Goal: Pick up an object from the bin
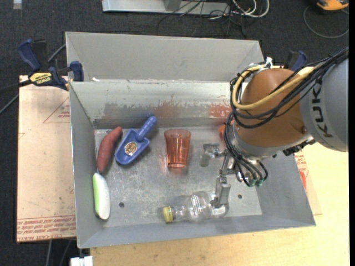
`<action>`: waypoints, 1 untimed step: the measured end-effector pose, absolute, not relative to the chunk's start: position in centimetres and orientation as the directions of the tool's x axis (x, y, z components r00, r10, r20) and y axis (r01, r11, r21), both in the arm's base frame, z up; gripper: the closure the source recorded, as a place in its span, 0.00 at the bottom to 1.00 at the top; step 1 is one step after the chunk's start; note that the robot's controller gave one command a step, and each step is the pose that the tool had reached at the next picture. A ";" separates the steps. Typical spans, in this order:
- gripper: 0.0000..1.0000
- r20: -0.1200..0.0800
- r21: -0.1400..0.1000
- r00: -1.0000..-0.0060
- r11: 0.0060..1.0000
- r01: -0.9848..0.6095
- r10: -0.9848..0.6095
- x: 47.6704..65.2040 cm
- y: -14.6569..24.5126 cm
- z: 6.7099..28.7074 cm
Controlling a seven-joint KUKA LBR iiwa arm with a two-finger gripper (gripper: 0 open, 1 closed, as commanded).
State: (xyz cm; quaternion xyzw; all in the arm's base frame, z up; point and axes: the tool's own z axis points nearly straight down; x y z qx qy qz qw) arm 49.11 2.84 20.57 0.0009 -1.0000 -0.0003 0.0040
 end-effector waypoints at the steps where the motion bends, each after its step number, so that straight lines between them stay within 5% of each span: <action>1: 0.00 0.000 0.001 -1.000 1.000 0.000 0.000 49.3 2.8 21.0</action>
Offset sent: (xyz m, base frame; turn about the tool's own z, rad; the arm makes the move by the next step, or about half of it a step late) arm -0.0123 -0.0228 -0.1357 -0.1695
